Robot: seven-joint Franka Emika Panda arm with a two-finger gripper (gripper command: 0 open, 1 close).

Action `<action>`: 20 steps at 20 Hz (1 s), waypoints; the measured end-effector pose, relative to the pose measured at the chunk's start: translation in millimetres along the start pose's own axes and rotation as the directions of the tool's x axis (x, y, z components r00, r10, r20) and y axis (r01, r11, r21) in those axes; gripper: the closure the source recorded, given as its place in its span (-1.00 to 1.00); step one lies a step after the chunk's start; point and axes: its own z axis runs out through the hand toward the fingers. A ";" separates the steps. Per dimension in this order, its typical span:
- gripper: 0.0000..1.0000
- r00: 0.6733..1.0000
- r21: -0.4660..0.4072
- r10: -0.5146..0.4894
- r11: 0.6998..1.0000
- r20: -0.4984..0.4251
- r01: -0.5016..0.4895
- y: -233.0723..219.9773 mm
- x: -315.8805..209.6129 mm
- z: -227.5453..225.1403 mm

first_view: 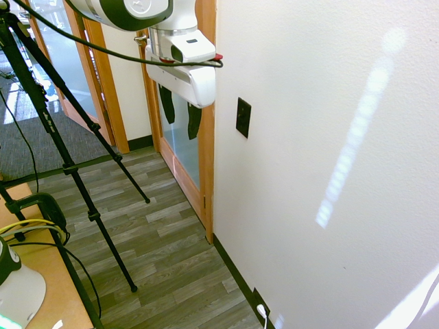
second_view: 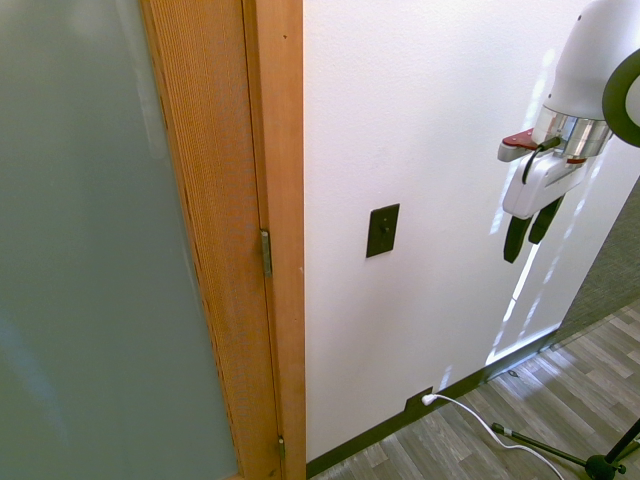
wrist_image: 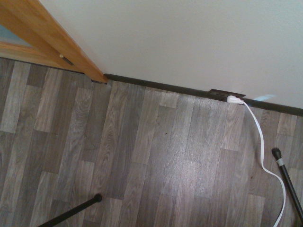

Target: Turn off the light

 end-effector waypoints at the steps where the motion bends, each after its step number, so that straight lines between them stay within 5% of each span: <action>1: -1.00 1.000 -0.001 0.000 1.000 0.001 0.000 0.0 0.0 0.5; 7: -1.00 0.997 0.063 0.051 0.997 -0.064 -0.047 -52.3 -11.4 -3.7; 15: -1.00 0.949 0.217 0.227 0.960 -0.221 -0.179 -132.7 21.7 68.3; 16: 1.00 0.941 0.232 0.242 0.955 -0.237 -0.187 -140.4 27.0 73.0; 20: 1.00 0.907 0.272 0.298 0.937 -0.296 -0.219 -158.6 33.4 79.5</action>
